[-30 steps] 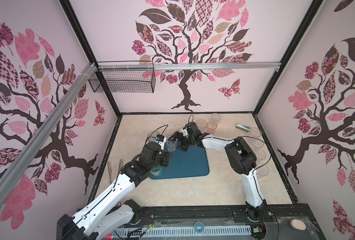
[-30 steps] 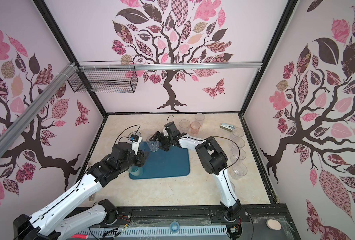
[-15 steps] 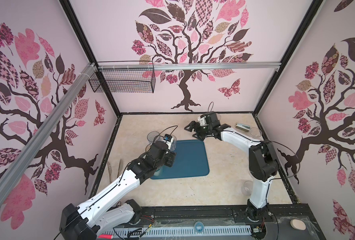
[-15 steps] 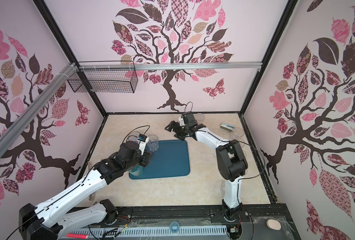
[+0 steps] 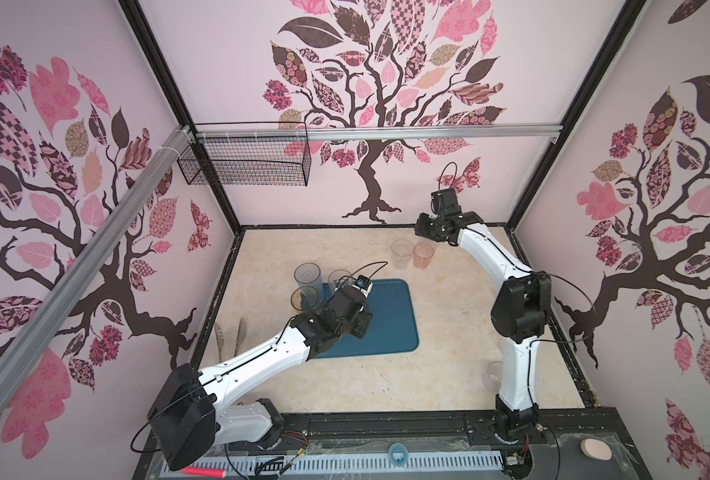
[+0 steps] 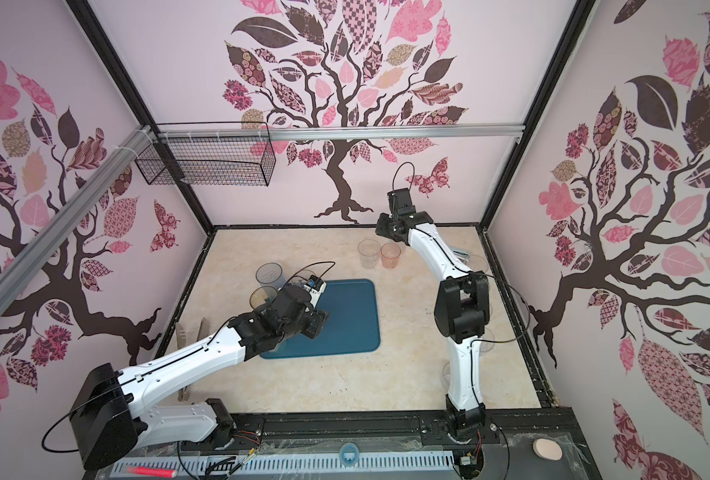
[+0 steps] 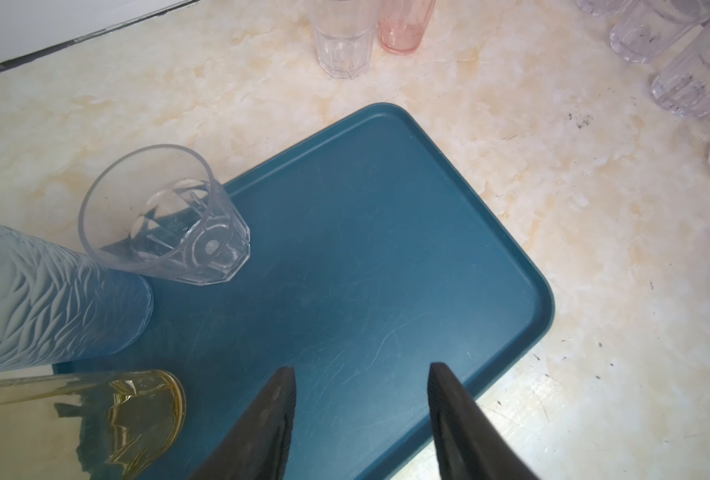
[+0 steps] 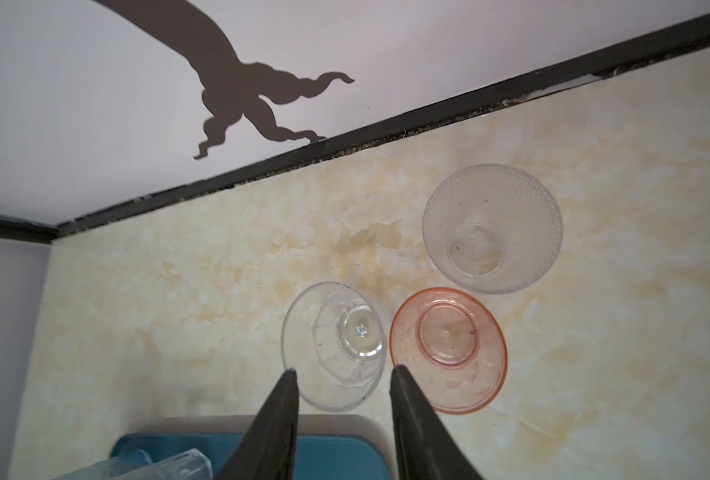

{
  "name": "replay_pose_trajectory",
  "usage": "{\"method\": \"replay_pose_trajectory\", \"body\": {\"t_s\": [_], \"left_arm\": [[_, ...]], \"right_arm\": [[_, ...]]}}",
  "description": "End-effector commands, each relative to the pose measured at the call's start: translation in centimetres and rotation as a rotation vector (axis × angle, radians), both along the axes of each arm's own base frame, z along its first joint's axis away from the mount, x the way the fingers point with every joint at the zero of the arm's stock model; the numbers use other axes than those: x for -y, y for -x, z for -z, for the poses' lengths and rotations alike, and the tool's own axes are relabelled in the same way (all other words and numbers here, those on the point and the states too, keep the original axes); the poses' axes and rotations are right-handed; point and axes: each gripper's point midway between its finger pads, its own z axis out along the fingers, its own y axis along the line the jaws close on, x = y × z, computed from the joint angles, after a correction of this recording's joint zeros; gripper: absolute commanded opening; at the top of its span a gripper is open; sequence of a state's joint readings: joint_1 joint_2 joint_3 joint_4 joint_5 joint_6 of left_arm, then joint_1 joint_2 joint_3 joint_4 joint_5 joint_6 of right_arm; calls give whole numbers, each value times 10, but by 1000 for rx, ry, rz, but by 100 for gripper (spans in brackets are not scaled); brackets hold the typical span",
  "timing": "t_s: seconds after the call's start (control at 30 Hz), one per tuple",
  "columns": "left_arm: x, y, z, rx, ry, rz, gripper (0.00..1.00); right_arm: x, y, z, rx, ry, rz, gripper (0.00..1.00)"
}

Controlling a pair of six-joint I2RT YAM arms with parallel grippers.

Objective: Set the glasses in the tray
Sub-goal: 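Move the right gripper to the clear cups beside the pink cup, farther from the robot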

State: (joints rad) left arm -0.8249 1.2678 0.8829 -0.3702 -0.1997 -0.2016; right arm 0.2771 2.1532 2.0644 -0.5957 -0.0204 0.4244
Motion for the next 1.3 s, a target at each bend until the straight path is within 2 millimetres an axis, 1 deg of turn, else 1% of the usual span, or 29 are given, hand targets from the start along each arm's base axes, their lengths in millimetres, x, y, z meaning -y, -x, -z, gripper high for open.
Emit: {"method": "replay_pose_trajectory", "body": {"t_s": [0.0,0.17,0.2,0.33,0.4,0.47,0.5,0.63,0.77,0.93,1.13,1.27], "left_arm": [[5,-5,-22,53,42,3,55],[-6,-4,-21,75,44,-40,56],[-6,-4,-23,80,52,-44,56],[-5,-3,-18,68,47,-37,56],[-4,-3,-16,61,41,-33,56],[-4,-3,-15,59,36,-31,56],[-4,-3,-16,61,37,-29,56],[-6,-2,-17,65,36,-31,56],[-7,-1,-15,62,29,-28,56],[-7,-1,-16,66,30,-28,56],[-10,0,-17,73,30,-33,56],[-12,1,-18,77,31,-34,55]], "right_arm": [[4,-6,41,-110,120,-51,39],[-4,-13,65,-148,121,-88,40],[-6,-14,70,-153,119,-97,39],[-11,-16,89,-183,111,-119,41],[-16,-15,95,-195,100,-136,41],[-19,-14,94,-194,101,-144,39],[-21,-13,114,-226,108,-148,39],[-24,-13,127,-248,107,-154,33],[-29,-15,126,-233,105,-160,28],[-34,-17,115,-205,138,-171,22],[-30,-12,109,-211,152,-151,18],[-27,-9,111,-225,166,-144,14]]}}
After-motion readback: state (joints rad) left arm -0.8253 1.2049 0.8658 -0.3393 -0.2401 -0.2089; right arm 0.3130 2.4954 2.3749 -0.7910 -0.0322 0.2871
